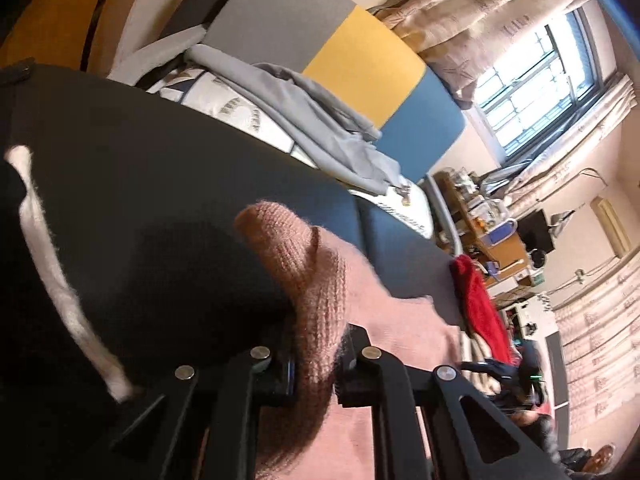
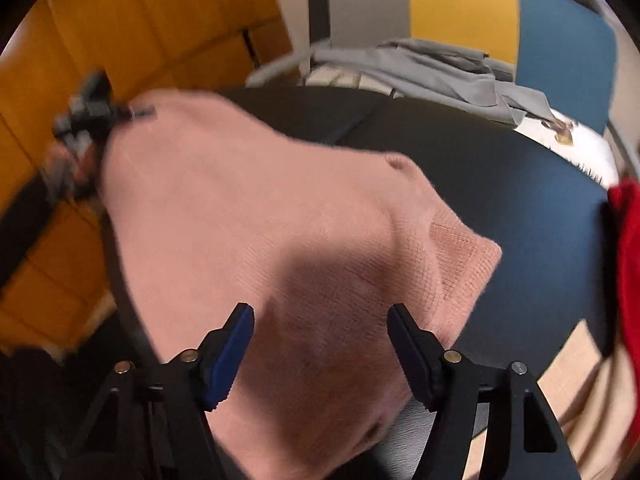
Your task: Fold clothes
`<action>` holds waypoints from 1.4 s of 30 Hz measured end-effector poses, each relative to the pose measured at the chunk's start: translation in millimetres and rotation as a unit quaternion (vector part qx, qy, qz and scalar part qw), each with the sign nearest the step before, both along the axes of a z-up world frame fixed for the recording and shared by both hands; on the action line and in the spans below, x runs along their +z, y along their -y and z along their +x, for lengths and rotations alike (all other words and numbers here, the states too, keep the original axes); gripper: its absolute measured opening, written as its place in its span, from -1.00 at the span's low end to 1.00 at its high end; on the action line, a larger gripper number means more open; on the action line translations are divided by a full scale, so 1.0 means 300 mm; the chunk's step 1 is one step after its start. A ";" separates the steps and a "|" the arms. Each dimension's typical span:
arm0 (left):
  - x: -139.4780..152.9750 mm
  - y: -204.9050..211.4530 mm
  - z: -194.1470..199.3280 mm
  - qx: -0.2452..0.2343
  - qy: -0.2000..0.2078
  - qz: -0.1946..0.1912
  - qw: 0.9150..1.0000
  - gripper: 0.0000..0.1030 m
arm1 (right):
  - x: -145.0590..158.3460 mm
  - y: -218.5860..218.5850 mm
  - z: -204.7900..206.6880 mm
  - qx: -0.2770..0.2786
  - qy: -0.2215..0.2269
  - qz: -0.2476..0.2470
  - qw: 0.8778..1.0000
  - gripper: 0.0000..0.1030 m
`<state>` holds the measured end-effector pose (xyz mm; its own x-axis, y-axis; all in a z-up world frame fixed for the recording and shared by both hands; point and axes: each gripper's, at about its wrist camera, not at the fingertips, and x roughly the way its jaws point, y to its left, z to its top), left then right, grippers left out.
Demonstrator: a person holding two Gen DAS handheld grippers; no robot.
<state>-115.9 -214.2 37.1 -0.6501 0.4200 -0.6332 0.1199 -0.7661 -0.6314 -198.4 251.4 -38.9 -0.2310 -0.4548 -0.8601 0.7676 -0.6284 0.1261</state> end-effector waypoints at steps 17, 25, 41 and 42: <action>0.251 -0.567 -0.060 -0.043 -0.028 0.147 0.988 -0.78 | -0.117 -0.079 0.034 -0.017 -0.039 -0.051 0.998 0.38; 0.156 -0.892 -0.212 -0.044 0.024 0.159 0.986 -0.78 | -0.136 -0.092 0.047 -0.038 -0.031 -0.117 0.992 0.38; -0.221 -1.172 -0.355 -0.052 0.180 0.152 0.970 -0.64 | -0.133 -0.156 0.022 -0.062 0.005 -0.189 0.980 0.39; -0.211 -1.179 -0.354 -0.052 0.181 0.154 0.970 -0.62 | -0.133 -0.157 0.021 -0.063 0.007 -0.192 0.979 0.39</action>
